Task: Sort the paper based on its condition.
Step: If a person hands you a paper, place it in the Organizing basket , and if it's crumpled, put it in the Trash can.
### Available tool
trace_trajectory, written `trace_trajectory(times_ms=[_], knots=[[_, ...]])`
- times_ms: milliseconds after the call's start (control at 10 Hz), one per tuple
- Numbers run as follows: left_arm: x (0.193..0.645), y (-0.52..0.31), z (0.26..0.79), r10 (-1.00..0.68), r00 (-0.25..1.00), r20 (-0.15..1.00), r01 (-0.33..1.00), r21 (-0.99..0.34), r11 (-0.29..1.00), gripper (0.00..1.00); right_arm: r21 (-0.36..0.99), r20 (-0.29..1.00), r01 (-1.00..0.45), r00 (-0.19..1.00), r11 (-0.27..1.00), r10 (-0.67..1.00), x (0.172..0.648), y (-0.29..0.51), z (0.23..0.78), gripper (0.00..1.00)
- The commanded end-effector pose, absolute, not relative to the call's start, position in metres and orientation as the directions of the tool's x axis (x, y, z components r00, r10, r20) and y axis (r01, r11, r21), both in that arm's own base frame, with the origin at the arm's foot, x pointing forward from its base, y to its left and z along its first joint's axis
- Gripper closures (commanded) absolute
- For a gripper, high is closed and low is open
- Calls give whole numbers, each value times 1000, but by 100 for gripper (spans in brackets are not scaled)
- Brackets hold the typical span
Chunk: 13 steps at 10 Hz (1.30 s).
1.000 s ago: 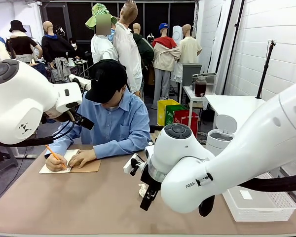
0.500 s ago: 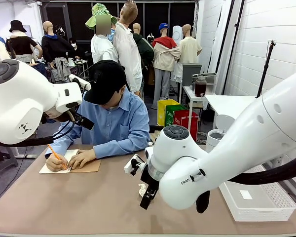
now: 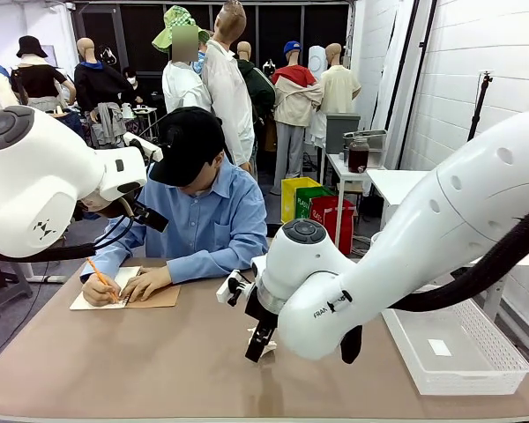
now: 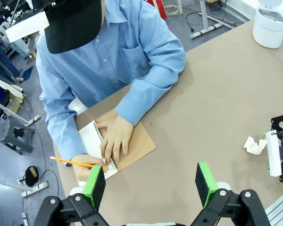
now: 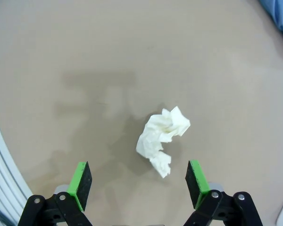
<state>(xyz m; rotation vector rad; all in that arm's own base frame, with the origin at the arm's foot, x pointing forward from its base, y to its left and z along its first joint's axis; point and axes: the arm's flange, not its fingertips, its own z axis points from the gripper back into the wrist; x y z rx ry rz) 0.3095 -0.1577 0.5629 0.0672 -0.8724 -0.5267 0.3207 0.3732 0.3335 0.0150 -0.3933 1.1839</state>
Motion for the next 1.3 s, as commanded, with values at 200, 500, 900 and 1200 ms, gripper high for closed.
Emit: trace_trajectory(times_ms=[200,500,900,1200], knots=[[310,-157,563,-478,515,712,415,281,866,0,-226,312,-904,285,362,906,335,387,315,0],[310,-157,563,-478,515,712,415,281,866,0,-201,274,-908,309,368,911,338,386,308,0],[310,-157,563,-478,515,712,415,281,866,0,-189,244,-908,326,374,914,347,384,305,0],[310,-157,563,-478,515,712,415,281,866,0,-104,246,-918,348,382,904,357,384,298,0]])
